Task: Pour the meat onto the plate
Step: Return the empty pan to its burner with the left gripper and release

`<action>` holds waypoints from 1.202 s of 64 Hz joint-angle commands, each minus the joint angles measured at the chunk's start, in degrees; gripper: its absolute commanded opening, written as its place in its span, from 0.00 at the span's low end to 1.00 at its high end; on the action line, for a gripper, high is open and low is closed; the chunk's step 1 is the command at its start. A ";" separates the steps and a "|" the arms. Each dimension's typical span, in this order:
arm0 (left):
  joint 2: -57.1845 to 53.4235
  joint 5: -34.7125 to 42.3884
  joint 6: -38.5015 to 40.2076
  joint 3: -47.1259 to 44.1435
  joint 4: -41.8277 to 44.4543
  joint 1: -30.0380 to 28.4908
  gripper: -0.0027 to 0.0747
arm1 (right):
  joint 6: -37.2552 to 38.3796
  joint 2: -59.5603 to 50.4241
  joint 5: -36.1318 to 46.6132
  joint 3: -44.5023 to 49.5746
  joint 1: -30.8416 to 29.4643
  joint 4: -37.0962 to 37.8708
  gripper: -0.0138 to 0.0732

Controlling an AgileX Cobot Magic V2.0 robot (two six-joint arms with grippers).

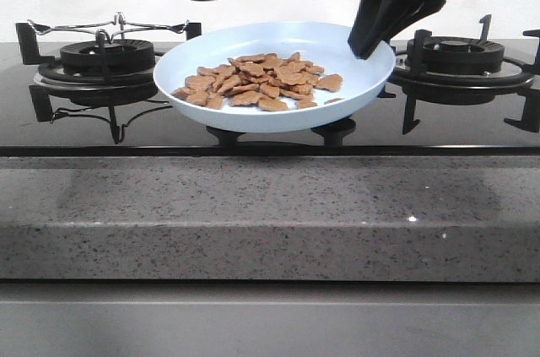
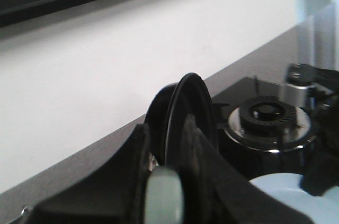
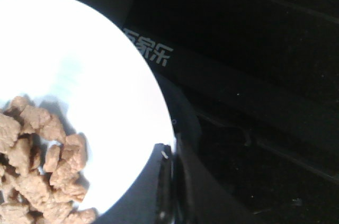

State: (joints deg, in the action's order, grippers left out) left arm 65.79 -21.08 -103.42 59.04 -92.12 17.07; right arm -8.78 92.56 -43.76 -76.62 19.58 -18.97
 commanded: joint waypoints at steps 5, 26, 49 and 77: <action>2.00 -0.70 12.11 5.45 -3.20 -6.53 0.01 | -0.51 -2.80 2.82 -1.52 -0.09 -1.22 0.08; 13.89 -6.13 32.32 10.27 -11.71 -21.21 0.01 | -0.51 -2.80 2.82 -1.52 -0.09 -1.22 0.08; 26.26 -18.06 49.76 10.74 -14.73 -29.35 0.01 | -0.51 -2.80 2.82 -1.52 -0.09 -1.22 0.08; 33.54 -21.23 52.59 10.74 -14.62 -29.61 0.14 | -0.51 -2.80 2.82 -1.52 -0.09 -1.22 0.08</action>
State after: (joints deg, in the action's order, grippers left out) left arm 101.11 -40.15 -49.83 68.21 -104.38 -12.36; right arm -8.78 92.56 -43.76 -76.62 19.58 -18.97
